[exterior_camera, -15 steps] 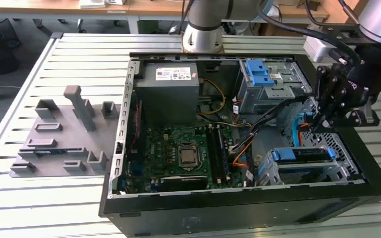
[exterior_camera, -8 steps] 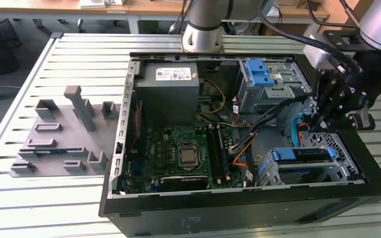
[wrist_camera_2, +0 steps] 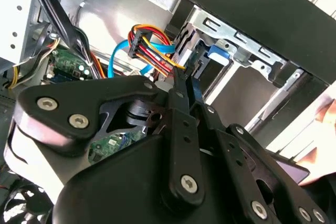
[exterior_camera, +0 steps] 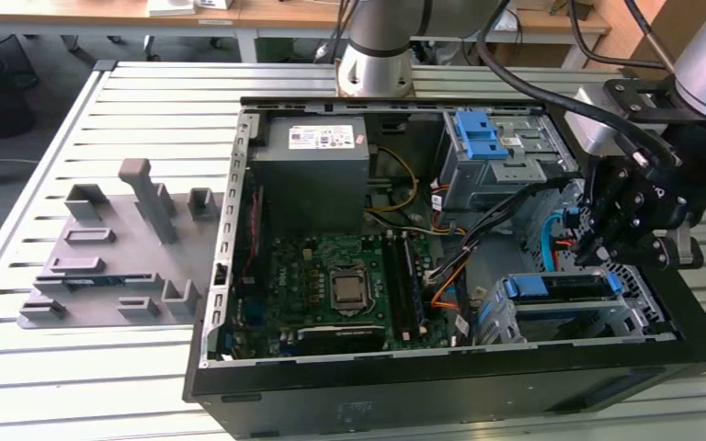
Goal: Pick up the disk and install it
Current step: 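Insert the first disk wire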
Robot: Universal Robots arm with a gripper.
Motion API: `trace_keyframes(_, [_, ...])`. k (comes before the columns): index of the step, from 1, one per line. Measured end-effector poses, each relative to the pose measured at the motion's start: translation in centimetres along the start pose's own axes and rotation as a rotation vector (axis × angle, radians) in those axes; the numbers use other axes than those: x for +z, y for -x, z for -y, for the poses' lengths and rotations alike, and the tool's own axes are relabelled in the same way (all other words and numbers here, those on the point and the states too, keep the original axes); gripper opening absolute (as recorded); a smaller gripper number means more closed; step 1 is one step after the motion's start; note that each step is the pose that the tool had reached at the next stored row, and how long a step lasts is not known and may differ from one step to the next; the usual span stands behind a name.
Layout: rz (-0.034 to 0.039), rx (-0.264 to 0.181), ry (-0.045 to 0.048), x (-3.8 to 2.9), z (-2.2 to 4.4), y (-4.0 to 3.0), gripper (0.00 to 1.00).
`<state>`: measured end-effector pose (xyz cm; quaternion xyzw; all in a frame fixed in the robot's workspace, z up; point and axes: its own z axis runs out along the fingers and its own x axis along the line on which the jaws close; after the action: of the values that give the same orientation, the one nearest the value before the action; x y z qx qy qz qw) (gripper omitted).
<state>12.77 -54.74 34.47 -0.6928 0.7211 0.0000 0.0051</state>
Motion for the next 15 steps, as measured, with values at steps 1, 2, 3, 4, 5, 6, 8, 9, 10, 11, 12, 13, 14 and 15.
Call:
trace_keyframes(1, [-0.0002,0.000,0.0000,0.00,0.00,0.00,0.17])
trace_keyframes(2, [-0.0002,0.000,0.0000,0.00,0.00,0.00,0.17])
trace_keyframes(3, [-0.0003,0.000,0.0000,0.00,0.00,-0.01,0.17])
trace_keyframes(4, [-0.0003,0.000,0.0000,-0.01,0.00,-0.01,0.17])
trace_keyframes(5, [-0.0003,0.000,0.0000,-0.01,-0.01,-0.01,0.17])
trace_keyframes(6, [-0.0003,0.000,0.0000,0.00,-0.01,-0.01,0.17])
trace_keyframes(8, [-0.0004,0.000,0.0000,0.00,-0.01,-0.01,0.17])
trace_keyframes(9, [-0.0003,0.000,0.0000,0.00,-0.01,-0.01,0.17])
trace_keyframes(10, [-0.0003,0.000,0.0000,0.00,-0.01,-0.01,0.17])
trace_keyframes(11, [-0.0002,0.000,0.0000,0.01,-0.01,-0.05,0.17])
trace_keyframes(12, [-0.0002,0.000,0.0000,0.01,-0.01,-0.08,0.17])
trace_keyframes(13, [-0.0002,0.000,0.0000,0.02,-0.04,-0.12,0.17])
trace_keyframes(14, [-0.0003,0.000,0.0000,0.03,-0.05,-0.17,0.17])
trace_keyframes(15, [-0.0004,0.000,0.0000,0.05,-0.07,-0.26,0.17])
